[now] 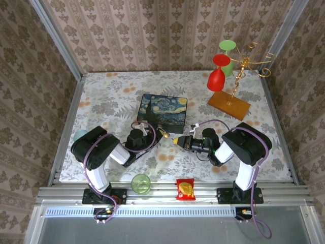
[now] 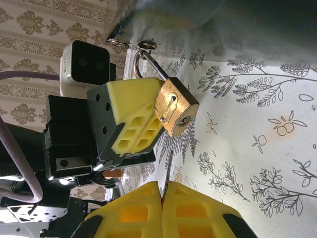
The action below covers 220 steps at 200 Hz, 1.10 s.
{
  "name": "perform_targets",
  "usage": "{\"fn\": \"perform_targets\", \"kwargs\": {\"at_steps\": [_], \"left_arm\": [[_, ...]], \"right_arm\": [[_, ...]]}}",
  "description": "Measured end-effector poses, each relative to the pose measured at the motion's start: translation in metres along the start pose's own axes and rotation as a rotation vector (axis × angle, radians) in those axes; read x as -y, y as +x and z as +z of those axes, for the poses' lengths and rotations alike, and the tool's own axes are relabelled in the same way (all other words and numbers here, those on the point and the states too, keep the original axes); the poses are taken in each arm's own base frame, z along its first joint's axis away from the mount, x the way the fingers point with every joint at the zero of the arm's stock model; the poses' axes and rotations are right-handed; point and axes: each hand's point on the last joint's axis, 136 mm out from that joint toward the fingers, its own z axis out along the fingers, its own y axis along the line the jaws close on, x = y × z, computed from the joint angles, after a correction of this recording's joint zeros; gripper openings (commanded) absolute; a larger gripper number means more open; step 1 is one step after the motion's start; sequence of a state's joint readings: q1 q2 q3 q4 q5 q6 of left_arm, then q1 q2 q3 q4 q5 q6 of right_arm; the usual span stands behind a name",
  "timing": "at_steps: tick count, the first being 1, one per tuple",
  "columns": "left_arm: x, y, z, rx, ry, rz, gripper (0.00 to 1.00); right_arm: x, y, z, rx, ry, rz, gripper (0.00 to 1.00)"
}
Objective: Unlock a padlock with a key
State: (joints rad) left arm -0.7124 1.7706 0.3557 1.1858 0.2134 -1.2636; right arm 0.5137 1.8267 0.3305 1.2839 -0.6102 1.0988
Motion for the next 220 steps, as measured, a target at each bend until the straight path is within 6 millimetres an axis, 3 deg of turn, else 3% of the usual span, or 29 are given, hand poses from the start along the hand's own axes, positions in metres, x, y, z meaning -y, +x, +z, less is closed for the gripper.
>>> {"fn": "perform_targets", "kwargs": {"at_steps": [50,88,149,220], "left_arm": [[0.008,0.002,0.000,0.004,0.019,-0.014,0.00],[0.007,0.002,0.001,0.009,0.010,-0.002,0.00],[0.001,0.004,0.005,0.006,-0.010,0.030,0.00],[-0.014,0.000,0.011,0.020,-0.112,0.152,0.26]], "right_arm": [[0.002,-0.003,0.001,0.008,0.003,0.082,0.00],[0.034,0.004,0.003,0.001,0.074,0.185,0.00],[0.030,0.011,0.010,-0.011,0.069,0.139,0.00],[0.031,0.000,0.011,0.051,0.072,0.093,0.00]]}}
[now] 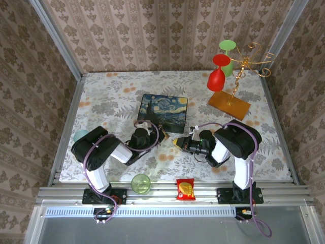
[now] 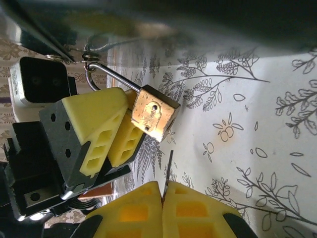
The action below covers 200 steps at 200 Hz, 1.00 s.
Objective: Unlock a padlock with a key
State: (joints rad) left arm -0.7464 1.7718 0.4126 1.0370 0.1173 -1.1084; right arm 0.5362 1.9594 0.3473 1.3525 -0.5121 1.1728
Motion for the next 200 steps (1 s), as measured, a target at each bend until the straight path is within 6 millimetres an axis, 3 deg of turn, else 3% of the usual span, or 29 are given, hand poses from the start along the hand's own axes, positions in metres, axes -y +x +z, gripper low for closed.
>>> {"fn": "perform_targets", "kwargs": {"at_steps": [19,46,130,151,181,200], "left_arm": [[0.001,-0.002,0.002,0.007,0.000,0.032,0.36],[0.001,0.000,0.006,0.007,0.002,0.075,0.42],[0.006,0.009,0.017,0.018,-0.086,0.201,0.44],[0.006,0.010,0.019,0.051,-0.104,0.215,0.41],[0.003,0.010,0.021,0.110,-0.122,0.213,0.27],[0.000,0.009,0.020,0.136,-0.126,0.203,0.26]], "right_arm": [[0.000,-0.002,0.000,0.009,0.002,-0.001,0.00],[0.000,-0.002,0.000,0.012,0.002,-0.009,0.00],[0.001,-0.005,-0.002,0.037,0.007,-0.023,0.00],[0.001,-0.006,-0.002,0.042,0.008,-0.023,0.00],[0.002,-0.007,-0.003,0.052,0.008,-0.025,0.00],[0.002,-0.007,-0.005,0.058,0.010,-0.026,0.00]]}}
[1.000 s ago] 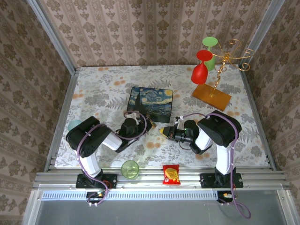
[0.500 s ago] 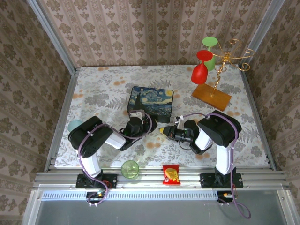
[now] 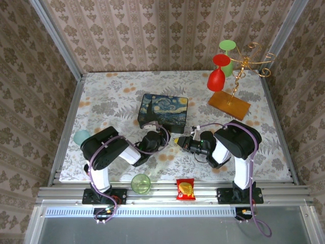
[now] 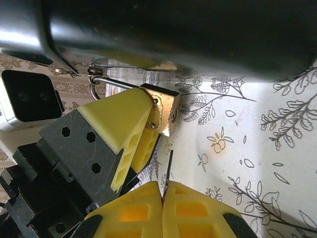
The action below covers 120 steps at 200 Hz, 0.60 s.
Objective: Unlock a padlock with a key
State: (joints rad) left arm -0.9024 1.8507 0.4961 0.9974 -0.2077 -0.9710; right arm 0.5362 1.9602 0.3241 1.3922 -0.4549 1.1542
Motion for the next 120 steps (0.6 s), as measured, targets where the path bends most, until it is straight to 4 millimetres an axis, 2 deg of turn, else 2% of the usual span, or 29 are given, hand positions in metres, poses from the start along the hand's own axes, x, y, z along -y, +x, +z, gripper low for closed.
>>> {"fn": "perform_targets", "kwargs": {"at_steps": [19,43,120], "left_arm": [[0.000,0.000,-0.001,0.004,0.001,-0.005,0.23],[0.000,0.001,-0.001,-0.001,0.006,-0.016,0.11],[0.014,0.008,-0.023,-0.088,0.094,-0.136,0.02]], "right_arm": [[0.000,0.000,-0.001,0.004,0.000,-0.001,0.00],[0.000,0.000,-0.001,0.005,-0.002,-0.001,0.00],[0.003,-0.002,-0.007,-0.017,0.012,0.025,0.00]]}}
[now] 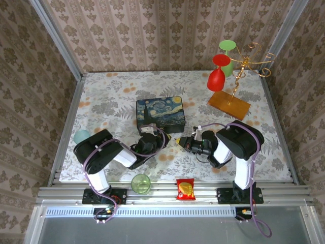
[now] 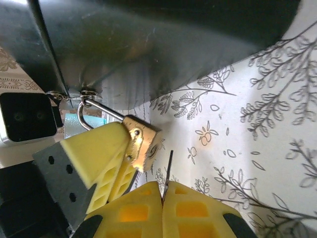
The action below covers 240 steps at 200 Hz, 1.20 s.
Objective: Unlock a padlock with a key
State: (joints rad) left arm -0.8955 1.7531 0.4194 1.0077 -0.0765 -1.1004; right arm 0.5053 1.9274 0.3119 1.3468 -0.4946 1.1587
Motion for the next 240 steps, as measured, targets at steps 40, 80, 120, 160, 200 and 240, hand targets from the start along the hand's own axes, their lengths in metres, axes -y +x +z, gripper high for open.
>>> {"fn": "perform_targets", "kwargs": {"at_steps": [40,80,120,160,200,240], "left_arm": [[0.006,-0.005,-0.002,-0.011,0.058,-0.115,0.00],[0.012,-0.008,0.001,-0.004,0.105,-0.208,0.00],[0.019,-0.008,0.000,-0.012,0.132,-0.259,0.00],[0.032,-0.017,-0.006,0.003,0.171,-0.302,0.00],[0.052,-0.035,-0.014,0.036,0.236,-0.340,0.00],[0.057,-0.040,-0.014,0.044,0.257,-0.368,0.00]], "right_arm": [[-0.010,-0.003,-0.006,-0.023,-0.034,0.000,0.00],[-0.025,0.001,-0.007,-0.068,-0.085,-0.004,0.00],[-0.033,-0.003,-0.008,-0.068,-0.104,0.020,0.00],[-0.040,-0.014,-0.009,-0.045,-0.121,0.056,0.00],[-0.039,-0.018,-0.010,-0.036,-0.120,0.098,0.00],[-0.052,-0.023,-0.014,-0.024,-0.149,0.100,0.00]]}}
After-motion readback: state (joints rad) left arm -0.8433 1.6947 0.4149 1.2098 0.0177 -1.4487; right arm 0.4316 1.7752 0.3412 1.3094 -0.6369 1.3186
